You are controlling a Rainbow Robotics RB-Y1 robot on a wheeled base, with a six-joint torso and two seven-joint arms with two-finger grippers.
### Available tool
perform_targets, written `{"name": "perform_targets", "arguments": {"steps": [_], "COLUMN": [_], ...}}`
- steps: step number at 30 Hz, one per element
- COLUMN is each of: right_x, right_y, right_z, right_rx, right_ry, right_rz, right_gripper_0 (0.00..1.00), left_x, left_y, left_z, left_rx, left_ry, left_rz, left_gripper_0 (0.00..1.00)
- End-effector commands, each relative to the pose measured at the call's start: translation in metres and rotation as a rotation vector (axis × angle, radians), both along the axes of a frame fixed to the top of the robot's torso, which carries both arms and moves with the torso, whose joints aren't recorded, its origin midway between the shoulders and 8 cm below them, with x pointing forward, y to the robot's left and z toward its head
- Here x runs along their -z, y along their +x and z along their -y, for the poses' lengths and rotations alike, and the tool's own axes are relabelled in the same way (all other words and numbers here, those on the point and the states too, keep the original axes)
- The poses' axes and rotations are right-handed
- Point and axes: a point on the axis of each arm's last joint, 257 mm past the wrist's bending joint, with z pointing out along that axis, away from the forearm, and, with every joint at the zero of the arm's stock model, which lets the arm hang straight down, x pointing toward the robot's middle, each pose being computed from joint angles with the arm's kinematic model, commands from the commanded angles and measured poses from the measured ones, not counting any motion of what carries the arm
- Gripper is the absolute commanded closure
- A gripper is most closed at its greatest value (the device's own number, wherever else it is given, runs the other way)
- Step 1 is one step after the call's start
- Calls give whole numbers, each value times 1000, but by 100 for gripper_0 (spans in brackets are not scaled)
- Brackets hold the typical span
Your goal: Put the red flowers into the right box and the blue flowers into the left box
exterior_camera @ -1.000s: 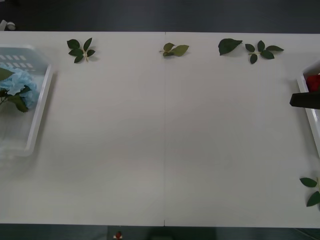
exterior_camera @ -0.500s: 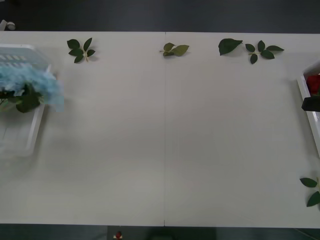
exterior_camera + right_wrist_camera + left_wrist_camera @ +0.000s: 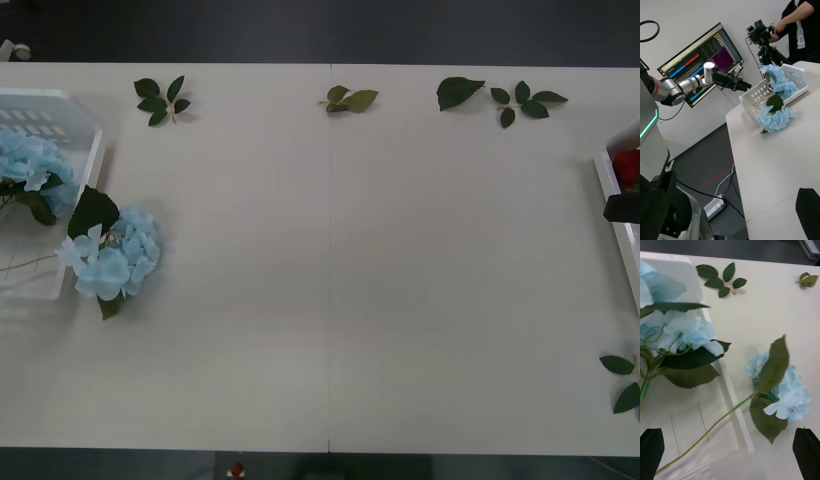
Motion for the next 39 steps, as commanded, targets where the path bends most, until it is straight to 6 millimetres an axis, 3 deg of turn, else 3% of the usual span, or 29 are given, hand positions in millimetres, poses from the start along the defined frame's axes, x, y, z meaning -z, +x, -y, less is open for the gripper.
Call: {"name": "perform_targets", "arguments": {"steps": [1, 7, 10, 13, 17, 32, 39], "right_x": [-7, -7, -7, -7, -7, -7, -7], "right_y": [-2, -2, -2, -2, -2, -2, -2], "right_z": [-4, -4, -4, -4, -4, -4, -4], "right_rx": [-16, -16, -16, -16, -16, -16, -16], "right_ry": [6, 6, 6, 6, 6, 6, 6], "right_rz": [24, 24, 24, 24, 24, 24, 24], "right_gripper_0": [0, 0, 0, 0, 0, 0, 0], "left_x": [-47, -84, -105, -115, -112, -115, -119], "left_y": [-3, -13, -20, -29, -45, -127, -133], "left_z": [22, 91, 140, 184, 234, 371, 405], "left_rx": [148, 340, 418, 463, 515, 762, 808], "left_ry": [89, 85, 74, 32, -63, -364, -469], "left_rz": [44, 125, 202, 247, 237, 110, 89], "left_gripper_0": [0, 0, 0, 0, 0, 0, 0]}}
